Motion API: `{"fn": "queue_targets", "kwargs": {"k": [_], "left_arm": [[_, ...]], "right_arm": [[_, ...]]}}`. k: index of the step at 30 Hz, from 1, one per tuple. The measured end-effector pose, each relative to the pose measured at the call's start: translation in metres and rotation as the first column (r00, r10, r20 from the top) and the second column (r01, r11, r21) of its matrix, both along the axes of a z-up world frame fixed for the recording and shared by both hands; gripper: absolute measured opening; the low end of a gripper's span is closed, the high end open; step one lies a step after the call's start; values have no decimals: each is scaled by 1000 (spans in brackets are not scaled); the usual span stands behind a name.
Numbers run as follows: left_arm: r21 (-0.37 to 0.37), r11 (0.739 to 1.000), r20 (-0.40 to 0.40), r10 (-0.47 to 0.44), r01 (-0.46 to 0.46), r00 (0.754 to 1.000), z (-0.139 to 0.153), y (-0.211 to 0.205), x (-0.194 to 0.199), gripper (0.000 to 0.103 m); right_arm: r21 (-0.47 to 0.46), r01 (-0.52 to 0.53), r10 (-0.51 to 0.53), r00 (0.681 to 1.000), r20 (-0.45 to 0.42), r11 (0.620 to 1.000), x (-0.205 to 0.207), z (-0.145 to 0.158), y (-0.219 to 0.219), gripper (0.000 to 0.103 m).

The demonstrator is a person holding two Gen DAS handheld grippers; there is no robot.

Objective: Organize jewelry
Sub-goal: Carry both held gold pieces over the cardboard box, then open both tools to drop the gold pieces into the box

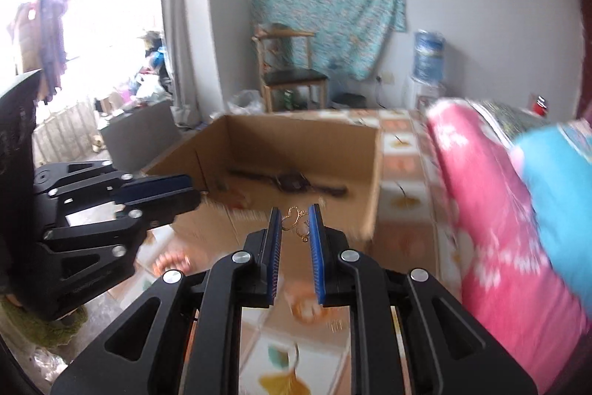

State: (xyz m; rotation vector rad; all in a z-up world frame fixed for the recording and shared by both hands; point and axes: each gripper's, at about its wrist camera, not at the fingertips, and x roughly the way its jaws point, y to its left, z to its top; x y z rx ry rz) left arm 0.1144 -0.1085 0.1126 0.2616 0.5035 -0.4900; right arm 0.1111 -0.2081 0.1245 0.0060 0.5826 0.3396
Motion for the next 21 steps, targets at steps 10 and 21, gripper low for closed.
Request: {"fn": "queue_targets", "kwargs": {"k": [10, 21], "left_arm": [[-96, 995, -397, -17, -23, 918, -33, 15, 140, 12], [-124, 990, -537, -8, -69, 844, -63, 12, 185, 23]], "right_arm": [[-6, -99, 95, 970, -223, 995, 110, -30, 0, 15], [32, -76, 81, 964, -253, 997, 134, -38, -13, 16]]}}
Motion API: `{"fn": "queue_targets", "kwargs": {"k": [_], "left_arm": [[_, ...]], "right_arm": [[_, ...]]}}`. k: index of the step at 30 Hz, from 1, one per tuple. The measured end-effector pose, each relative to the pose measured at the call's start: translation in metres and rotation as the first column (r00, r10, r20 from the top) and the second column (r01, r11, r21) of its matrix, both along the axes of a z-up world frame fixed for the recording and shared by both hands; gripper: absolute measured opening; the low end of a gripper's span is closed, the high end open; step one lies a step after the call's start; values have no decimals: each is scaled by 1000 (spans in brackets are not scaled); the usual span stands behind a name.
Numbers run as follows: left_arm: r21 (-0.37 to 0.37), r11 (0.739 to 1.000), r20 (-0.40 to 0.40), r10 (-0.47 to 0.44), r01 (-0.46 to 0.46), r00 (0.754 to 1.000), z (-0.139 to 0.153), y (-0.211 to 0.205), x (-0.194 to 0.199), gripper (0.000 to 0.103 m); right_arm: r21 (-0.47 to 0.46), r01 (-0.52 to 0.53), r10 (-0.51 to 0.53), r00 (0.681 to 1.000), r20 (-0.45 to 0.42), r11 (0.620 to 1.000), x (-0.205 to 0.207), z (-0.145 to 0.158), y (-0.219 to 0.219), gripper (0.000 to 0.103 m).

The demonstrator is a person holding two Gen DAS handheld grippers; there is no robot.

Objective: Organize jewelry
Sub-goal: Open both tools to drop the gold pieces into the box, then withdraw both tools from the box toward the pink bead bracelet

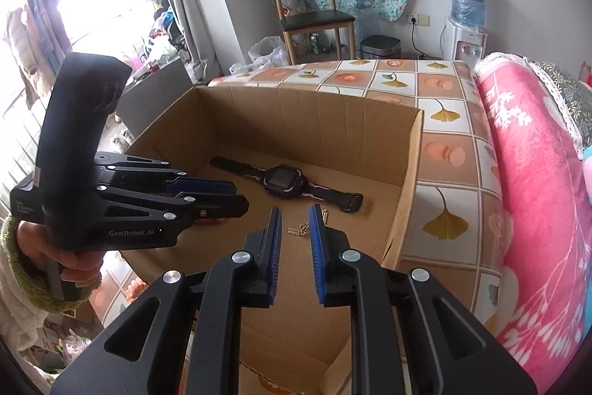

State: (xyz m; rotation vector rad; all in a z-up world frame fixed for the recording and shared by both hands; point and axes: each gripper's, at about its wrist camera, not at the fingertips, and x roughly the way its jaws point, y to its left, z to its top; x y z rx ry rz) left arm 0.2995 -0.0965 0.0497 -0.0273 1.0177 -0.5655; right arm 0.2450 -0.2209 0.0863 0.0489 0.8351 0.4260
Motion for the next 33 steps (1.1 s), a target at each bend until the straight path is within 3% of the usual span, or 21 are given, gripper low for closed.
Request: {"fn": "queue_targets", "kwargs": {"k": [3, 5, 8, 13, 16, 21, 25, 28, 33], "left_arm": [[-9, 1000, 22, 18, -18, 1000, 5, 4, -2, 23], [-16, 999, 39, 31, -30, 999, 12, 9, -5, 24], [-20, 999, 80, 44, -43, 996, 26, 16, -17, 27], [7, 999, 186, 40, -42, 982, 53, 34, -54, 47], [-12, 998, 243, 58, -56, 968, 70, 55, -91, 60], [-24, 994, 301, 110, -107, 947, 78, 89, -145, 73], [5, 985, 269, 165, -172, 949, 56, 103, -173, 75], [35, 981, 195, 181, -191, 964, 21, 99, -181, 75], [137, 962, 113, 221, -235, 969, -29, 88, -176, 75]], "right_arm": [[10, 9, -9, 1000, 13, 1000, -4, 5, -5, 17], [11, 17, -18, 999, 29, 1000, -10, 11, -9, 26], [21, 32, -33, 997, 64, 999, -22, 23, -16, 32], [55, 61, -67, 990, 126, 997, -58, 47, -32, 37], [71, 71, -81, 983, 162, 995, -91, 58, -40, 41], [87, 88, -101, 982, 161, 992, -134, 51, -47, 48], [112, 130, -140, 987, 83, 985, -152, 21, -51, 50], [155, 162, -161, 987, -20, 974, -153, -13, -51, 50], [162, 225, -194, 963, -188, 961, -138, -62, -44, 50]]}}
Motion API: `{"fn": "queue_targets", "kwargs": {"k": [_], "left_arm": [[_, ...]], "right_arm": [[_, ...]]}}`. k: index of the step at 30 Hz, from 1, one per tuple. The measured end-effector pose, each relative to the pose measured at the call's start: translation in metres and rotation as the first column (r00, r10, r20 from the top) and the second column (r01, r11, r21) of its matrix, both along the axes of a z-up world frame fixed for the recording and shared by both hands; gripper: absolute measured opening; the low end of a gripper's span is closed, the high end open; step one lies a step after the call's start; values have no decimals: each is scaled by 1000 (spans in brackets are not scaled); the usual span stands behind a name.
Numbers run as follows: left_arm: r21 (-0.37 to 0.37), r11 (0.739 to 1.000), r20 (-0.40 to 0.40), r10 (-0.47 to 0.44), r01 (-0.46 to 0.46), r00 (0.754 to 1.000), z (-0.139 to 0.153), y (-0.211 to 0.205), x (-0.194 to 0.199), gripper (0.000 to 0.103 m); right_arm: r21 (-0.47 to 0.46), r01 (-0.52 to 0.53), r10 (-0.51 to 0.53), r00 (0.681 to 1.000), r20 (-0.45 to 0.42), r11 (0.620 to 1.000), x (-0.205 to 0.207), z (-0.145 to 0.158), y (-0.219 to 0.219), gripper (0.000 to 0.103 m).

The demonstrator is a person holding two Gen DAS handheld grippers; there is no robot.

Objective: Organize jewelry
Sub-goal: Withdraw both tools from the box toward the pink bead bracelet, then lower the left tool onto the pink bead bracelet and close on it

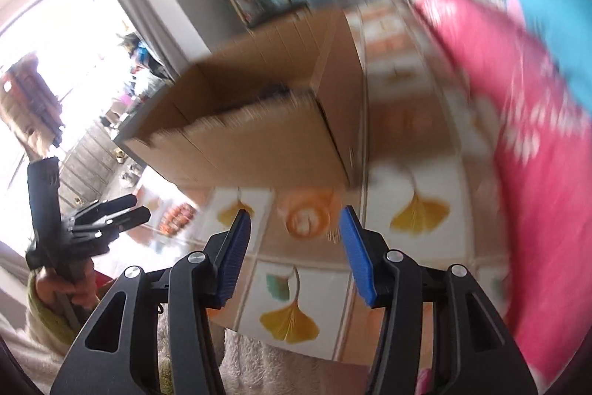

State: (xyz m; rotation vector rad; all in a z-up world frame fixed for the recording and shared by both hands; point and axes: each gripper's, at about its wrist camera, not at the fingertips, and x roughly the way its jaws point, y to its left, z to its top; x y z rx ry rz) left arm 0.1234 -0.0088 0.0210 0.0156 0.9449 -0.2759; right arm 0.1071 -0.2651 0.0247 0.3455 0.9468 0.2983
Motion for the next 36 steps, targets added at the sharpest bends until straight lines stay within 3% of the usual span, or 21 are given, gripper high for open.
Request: {"fn": "queue_targets", "kwargs": {"k": [9, 14, 24, 36], "left_arm": [[73, 996, -24, 51, -49, 998, -23, -3, 11, 75], [99, 994, -32, 57, -54, 998, -31, -8, 13, 75], [112, 992, -39, 56, -51, 998, -40, -6, 9, 75], [108, 992, -37, 63, -58, 997, -43, 5, 6, 75]], "right_arm": [[-199, 12, -20, 999, -38, 980, 11, -30, 17, 50], [-249, 16, -26, 999, -36, 968, 15, -36, 20, 48], [-293, 17, -28, 999, -34, 956, 24, -39, 26, 34], [-307, 31, -45, 998, -38, 951, 25, -41, 24, 6]]}}
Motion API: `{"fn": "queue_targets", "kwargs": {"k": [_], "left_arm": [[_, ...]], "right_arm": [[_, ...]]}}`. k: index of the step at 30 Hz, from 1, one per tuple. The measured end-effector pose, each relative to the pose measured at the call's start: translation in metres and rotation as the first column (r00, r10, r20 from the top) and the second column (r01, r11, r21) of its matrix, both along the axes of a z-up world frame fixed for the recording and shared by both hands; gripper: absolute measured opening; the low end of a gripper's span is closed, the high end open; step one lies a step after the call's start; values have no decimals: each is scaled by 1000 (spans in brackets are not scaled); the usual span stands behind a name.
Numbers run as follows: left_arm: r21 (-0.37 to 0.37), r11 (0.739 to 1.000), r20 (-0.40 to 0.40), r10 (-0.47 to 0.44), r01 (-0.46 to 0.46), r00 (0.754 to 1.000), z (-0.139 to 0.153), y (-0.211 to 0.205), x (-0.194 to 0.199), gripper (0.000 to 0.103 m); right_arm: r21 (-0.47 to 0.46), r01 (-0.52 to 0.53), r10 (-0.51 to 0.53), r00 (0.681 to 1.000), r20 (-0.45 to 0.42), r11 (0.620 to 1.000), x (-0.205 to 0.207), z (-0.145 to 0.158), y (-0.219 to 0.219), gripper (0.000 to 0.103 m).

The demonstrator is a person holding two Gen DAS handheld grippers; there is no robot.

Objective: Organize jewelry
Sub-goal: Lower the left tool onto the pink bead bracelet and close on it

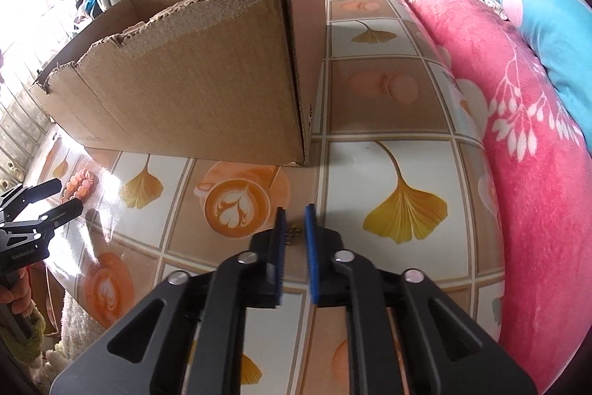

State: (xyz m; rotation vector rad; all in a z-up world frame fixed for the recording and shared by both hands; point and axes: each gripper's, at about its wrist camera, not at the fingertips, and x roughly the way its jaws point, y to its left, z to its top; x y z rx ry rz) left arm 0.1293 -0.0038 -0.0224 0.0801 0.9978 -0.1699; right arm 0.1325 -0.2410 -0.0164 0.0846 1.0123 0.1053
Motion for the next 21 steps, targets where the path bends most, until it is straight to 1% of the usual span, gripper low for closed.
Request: {"fn": "queue_targets", "kwargs": {"k": [3, 6, 9, 11, 13, 14, 18, 19, 21], "left_arm": [[-18, 1000, 28, -4, 5, 1000, 2, 5, -3, 75], [-57, 997, 85, -38, 43, 996, 9, 9, -12, 74], [-84, 990, 133, -101, 113, 986, 14, 9, -23, 63], [-90, 982, 148, -149, 163, 978, 15, 6, -27, 58], [-87, 976, 143, -184, 198, 972, 12, 1, -27, 49], [-84, 975, 136, -193, 206, 972, 11, -2, -24, 47], [-86, 974, 104, -200, 209, 974, 6, -9, -13, 32], [-84, 974, 96, -200, 208, 975, 5, -10, -10, 29], [-74, 975, 79, -203, 209, 976, 2, -11, -5, 26]], "right_arm": [[9, 4, -4, 1000, 1, 1000, 0, 0, -2, 5], [22, 15, -15, 1000, 9, 1000, -2, 3, -5, 4], [44, 25, -26, 1000, 18, 999, -4, 8, -9, 3], [59, 33, -35, 999, 27, 998, -6, 12, -11, 3], [72, 39, -42, 998, 40, 997, -8, 17, -13, 3], [76, 40, -44, 998, 47, 996, -9, 19, -13, 3], [120, 36, -45, 997, 70, 992, -14, 29, -15, 3], [128, 34, -43, 996, 73, 991, -14, 30, -16, 3], [144, 26, -38, 996, 82, 989, -16, 34, -16, 3]]}}
